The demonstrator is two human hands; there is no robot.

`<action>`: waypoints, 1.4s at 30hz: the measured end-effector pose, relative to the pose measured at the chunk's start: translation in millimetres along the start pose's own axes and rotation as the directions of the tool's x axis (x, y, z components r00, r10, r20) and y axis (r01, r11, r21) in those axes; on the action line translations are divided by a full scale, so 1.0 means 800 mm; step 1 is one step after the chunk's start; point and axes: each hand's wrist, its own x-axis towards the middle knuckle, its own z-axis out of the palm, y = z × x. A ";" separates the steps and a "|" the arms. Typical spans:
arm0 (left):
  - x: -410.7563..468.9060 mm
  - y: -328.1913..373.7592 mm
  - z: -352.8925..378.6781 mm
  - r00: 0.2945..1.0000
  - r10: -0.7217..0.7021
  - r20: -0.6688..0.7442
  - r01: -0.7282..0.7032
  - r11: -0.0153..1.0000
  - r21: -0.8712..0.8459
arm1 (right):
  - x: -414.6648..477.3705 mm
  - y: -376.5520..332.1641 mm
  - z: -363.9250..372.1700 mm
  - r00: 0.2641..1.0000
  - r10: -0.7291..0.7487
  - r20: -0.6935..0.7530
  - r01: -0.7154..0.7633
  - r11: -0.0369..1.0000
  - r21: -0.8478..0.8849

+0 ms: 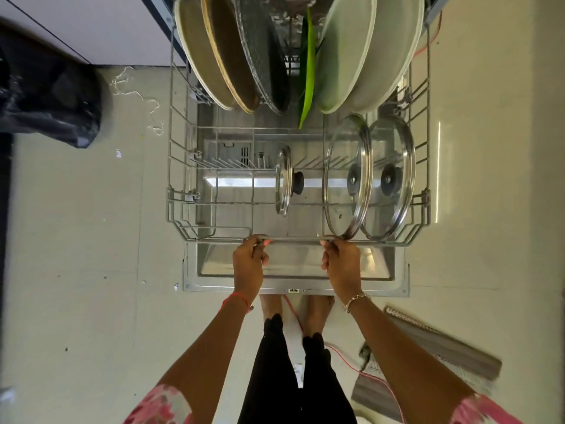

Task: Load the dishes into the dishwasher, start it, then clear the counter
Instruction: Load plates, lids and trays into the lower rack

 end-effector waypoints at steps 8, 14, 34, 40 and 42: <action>0.046 0.036 0.019 0.991 -0.097 -0.092 0.081 0.984 -0.160 | 0.048 -0.029 0.008 0.994 -0.103 0.020 0.105 0.979 -0.172; 0.125 0.084 0.035 0.994 -0.052 -0.094 0.039 0.989 -0.139 | 0.122 -0.084 0.020 0.984 -0.178 0.014 0.178 0.967 -0.180; 0.438 0.293 0.087 0.996 0.088 -0.012 -0.086 0.988 0.132 | 0.417 -0.328 0.085 0.952 -0.289 -0.101 0.268 0.947 -0.179; 0.471 0.328 0.095 0.993 0.114 0.007 -0.114 0.978 0.173 | 0.455 -0.365 0.089 0.937 -0.314 -0.154 0.272 0.931 -0.244; 0.479 0.340 0.095 0.995 0.103 0.018 -0.104 0.980 0.167 | 0.464 -0.376 0.091 0.942 -0.301 -0.148 0.258 0.933 -0.252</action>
